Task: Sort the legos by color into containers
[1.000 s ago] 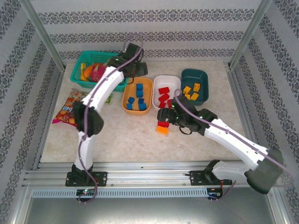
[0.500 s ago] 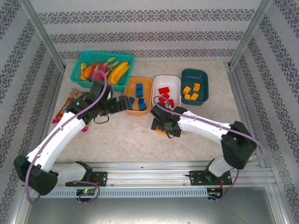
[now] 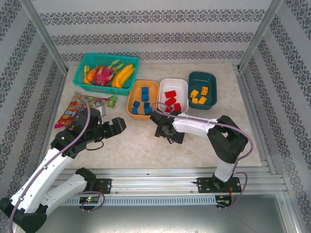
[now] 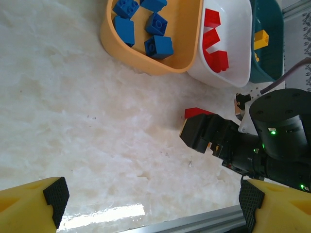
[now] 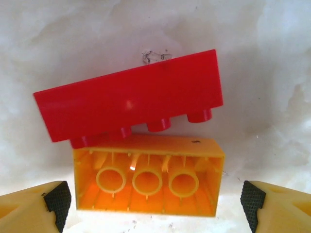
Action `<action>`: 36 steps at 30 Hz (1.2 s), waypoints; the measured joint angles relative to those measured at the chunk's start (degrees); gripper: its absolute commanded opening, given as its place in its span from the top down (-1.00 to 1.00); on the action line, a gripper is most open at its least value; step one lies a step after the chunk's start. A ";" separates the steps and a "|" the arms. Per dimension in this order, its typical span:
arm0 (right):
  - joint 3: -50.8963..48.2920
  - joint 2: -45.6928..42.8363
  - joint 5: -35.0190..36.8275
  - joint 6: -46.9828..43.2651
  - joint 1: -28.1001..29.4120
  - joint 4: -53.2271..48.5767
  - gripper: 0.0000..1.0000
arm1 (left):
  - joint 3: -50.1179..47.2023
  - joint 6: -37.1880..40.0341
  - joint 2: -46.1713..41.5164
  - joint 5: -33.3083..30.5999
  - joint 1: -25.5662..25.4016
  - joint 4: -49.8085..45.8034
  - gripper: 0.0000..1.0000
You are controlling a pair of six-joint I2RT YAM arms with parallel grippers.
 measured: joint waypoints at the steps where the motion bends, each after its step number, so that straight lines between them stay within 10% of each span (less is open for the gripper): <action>1: 0.00 0.37 0.00 0.02 -0.11 0.24 -0.71 | -0.15 -0.04 0.26 0.15 0.00 0.00 -0.85; 18: 0.50 0.87 -0.37 -3.17 -1.95 1.03 -0.21 | -0.35 -0.02 4.52 1.99 -0.76 3.69 -0.84; 25: 0.44 -14.95 0.68 -5.99 -2.86 -2.64 -0.20 | 5.62 0.59 11.82 3.13 -3.96 5.64 -0.85; 30: 1.77 -25.16 1.11 -10.14 -12.41 -2.84 -0.20 | 13.20 0.87 21.57 4.31 -6.64 10.71 -0.86; 36: 8.96 -17.49 -1.16 -13.79 -27.36 0.13 -0.21 | 23.17 1.75 35.26 5.53 -6.97 13.94 -0.87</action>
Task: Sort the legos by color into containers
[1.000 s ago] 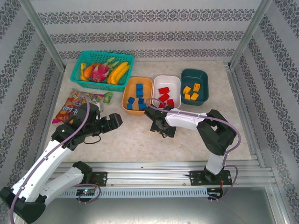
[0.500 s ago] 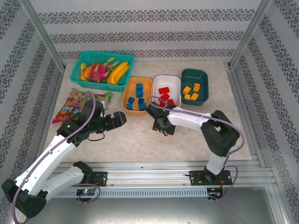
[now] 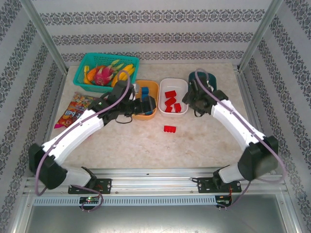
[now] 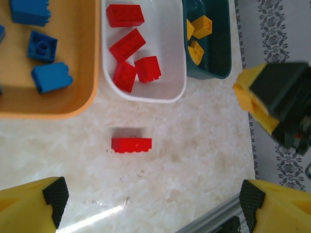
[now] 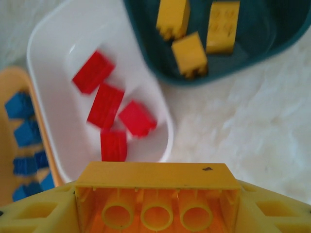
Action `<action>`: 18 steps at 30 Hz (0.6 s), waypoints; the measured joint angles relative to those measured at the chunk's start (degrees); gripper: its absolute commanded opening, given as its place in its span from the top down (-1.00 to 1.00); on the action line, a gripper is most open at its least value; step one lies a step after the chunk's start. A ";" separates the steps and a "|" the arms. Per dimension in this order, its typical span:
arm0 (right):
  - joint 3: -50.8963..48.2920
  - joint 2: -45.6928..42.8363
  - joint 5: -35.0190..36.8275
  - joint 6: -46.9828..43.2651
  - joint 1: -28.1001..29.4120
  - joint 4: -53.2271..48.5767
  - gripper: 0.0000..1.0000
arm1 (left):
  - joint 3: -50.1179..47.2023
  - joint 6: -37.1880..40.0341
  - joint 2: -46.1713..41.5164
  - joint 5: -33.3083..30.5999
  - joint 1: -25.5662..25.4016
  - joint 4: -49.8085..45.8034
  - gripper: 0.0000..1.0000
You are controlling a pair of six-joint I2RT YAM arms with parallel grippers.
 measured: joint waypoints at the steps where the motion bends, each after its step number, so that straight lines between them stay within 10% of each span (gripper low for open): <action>1: 1.57 2.54 -0.85 -0.15 -2.03 0.98 -0.20 | 2.03 0.42 2.19 0.24 0.00 0.24 -0.87; 18: 34.38 40.46 -9.55 1.68 -15.19 4.72 -0.21 | 18.03 3.02 20.31 2.75 0.00 2.80 -0.86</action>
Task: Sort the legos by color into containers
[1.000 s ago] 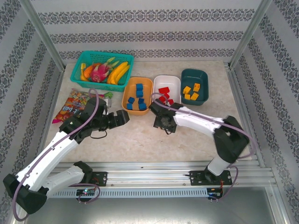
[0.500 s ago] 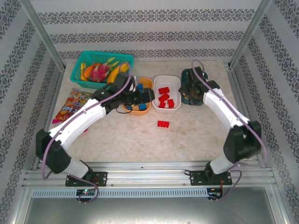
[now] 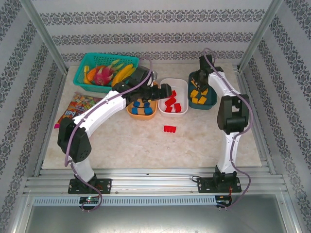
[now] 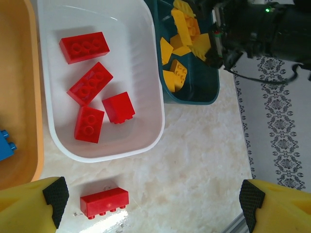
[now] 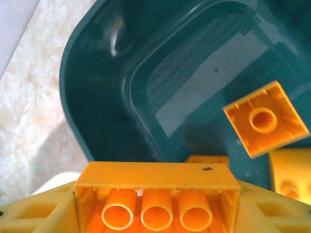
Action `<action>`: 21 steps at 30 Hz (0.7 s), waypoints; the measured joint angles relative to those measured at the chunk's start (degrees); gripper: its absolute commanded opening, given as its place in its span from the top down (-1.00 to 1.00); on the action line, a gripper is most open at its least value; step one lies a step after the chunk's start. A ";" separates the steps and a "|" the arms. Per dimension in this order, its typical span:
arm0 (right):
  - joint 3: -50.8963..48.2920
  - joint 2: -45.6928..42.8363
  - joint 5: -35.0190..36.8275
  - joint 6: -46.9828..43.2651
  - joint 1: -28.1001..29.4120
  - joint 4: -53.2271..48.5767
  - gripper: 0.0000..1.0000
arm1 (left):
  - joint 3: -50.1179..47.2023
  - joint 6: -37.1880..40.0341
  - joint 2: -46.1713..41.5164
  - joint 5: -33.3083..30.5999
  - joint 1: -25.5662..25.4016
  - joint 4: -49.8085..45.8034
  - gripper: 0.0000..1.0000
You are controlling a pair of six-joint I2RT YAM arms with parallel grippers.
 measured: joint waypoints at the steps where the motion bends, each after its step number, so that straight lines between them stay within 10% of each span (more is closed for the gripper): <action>1: 1.99 1.86 -0.35 0.09 -0.24 -0.35 -0.22 | 0.42 0.00 0.20 -0.02 0.00 0.00 -0.86; 21: 13.81 9.01 -2.43 0.79 -1.51 -9.11 -0.64 | -0.48 -0.02 -1.90 -1.07 0.00 -0.04 -0.86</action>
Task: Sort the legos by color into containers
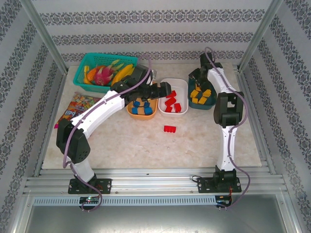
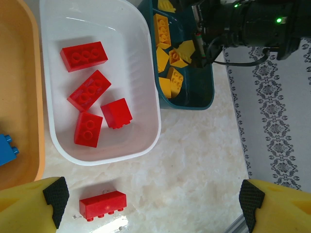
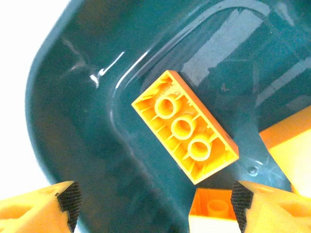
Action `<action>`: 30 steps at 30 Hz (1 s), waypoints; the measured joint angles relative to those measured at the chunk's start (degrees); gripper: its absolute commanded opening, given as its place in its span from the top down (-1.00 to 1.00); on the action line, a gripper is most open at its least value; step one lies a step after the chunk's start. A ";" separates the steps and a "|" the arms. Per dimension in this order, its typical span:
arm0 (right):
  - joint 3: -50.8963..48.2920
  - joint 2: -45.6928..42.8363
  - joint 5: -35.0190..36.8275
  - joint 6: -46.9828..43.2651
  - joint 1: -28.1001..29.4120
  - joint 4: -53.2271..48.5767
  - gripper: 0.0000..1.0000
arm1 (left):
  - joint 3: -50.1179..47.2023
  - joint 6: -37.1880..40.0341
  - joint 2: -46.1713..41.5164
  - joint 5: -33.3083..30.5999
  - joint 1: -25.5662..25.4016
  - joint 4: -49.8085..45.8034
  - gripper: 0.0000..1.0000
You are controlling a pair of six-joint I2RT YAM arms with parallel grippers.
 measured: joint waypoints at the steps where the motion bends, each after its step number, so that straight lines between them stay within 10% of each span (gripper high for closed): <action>1: -0.57 -1.46 0.02 -0.33 0.02 -0.02 -0.63 | -0.48 -0.02 -0.68 -0.04 0.00 -0.04 -0.86; 9: -20.63 -27.17 1.25 -3.87 3.17 4.70 -0.57 | -10.23 -0.33 -11.52 -3.10 -0.02 -0.61 -0.86; 17: -49.11 -50.84 3.80 -11.76 20.85 8.07 -0.91 | -28.48 -1.62 -29.09 -6.78 -0.04 -3.89 -0.87; 30: -59.43 -43.45 7.69 -8.70 35.56 6.62 -0.95 | -46.05 -4.24 -46.10 -7.85 -0.04 -8.28 -0.87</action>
